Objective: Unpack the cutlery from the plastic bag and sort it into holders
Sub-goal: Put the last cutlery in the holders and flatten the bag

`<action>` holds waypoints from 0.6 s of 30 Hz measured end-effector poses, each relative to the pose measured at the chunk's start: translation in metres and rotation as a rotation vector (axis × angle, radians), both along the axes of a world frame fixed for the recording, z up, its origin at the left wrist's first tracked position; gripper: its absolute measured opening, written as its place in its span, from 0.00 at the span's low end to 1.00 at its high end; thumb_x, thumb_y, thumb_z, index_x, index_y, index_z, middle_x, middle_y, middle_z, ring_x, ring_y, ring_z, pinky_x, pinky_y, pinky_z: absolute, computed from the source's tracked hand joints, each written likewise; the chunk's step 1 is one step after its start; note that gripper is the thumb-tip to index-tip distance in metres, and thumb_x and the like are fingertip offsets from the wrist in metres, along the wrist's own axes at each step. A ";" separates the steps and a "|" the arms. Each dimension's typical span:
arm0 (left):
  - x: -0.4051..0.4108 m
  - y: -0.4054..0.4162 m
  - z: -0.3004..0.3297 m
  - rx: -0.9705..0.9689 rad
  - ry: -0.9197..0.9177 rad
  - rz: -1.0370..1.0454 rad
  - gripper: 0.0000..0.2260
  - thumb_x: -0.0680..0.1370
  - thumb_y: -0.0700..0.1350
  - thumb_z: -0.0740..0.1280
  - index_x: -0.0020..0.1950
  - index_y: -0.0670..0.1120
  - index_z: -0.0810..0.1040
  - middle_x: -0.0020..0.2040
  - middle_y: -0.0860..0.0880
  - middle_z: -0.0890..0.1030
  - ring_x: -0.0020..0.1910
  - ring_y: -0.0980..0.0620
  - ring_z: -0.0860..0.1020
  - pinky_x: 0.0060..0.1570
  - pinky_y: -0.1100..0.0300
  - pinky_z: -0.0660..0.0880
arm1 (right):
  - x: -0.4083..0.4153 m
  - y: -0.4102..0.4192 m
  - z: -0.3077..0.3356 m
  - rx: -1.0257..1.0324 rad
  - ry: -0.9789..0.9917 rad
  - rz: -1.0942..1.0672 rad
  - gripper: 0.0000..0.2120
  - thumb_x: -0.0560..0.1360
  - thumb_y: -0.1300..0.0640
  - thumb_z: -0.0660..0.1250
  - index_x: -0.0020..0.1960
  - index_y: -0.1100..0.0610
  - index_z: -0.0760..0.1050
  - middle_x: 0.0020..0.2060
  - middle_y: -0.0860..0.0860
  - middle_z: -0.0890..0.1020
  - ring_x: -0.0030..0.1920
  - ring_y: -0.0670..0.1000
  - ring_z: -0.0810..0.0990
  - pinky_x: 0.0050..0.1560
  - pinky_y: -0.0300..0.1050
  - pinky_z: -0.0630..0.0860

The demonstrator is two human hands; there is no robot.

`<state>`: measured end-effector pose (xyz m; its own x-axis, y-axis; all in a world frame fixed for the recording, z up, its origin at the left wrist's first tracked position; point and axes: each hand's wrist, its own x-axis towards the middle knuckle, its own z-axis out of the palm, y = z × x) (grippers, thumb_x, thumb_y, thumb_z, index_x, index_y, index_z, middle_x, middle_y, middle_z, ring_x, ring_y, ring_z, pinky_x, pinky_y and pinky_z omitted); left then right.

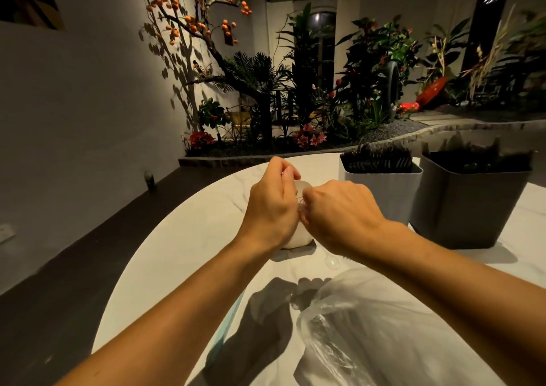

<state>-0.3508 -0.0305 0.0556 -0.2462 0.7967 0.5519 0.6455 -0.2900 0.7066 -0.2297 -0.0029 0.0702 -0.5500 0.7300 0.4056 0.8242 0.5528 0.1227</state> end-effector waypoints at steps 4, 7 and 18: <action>0.003 -0.001 -0.001 -0.031 0.006 0.000 0.08 0.87 0.46 0.53 0.56 0.49 0.71 0.42 0.55 0.76 0.42 0.55 0.77 0.43 0.58 0.78 | 0.002 -0.001 -0.002 0.051 -0.037 -0.012 0.10 0.83 0.48 0.58 0.48 0.53 0.69 0.35 0.50 0.69 0.27 0.48 0.61 0.26 0.42 0.54; 0.004 -0.001 -0.001 -0.037 0.005 0.025 0.06 0.86 0.45 0.53 0.58 0.49 0.69 0.44 0.57 0.75 0.43 0.57 0.77 0.41 0.63 0.78 | 0.000 0.000 -0.001 0.043 -0.048 -0.018 0.09 0.82 0.48 0.60 0.55 0.53 0.73 0.41 0.51 0.69 0.28 0.48 0.61 0.26 0.42 0.54; 0.009 -0.002 0.007 -0.244 -0.451 -0.189 0.24 0.85 0.58 0.47 0.62 0.42 0.72 0.56 0.47 0.77 0.52 0.55 0.75 0.46 0.63 0.70 | 0.000 0.008 -0.016 -0.409 0.244 0.257 0.16 0.81 0.50 0.62 0.35 0.50 0.66 0.33 0.49 0.73 0.33 0.52 0.71 0.34 0.49 0.68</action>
<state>-0.3421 -0.0330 0.0627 -0.2558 0.9418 0.2181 0.2151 -0.1645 0.9626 -0.2299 0.0054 0.0545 -0.6571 0.7093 0.2550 0.6338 0.7031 -0.3224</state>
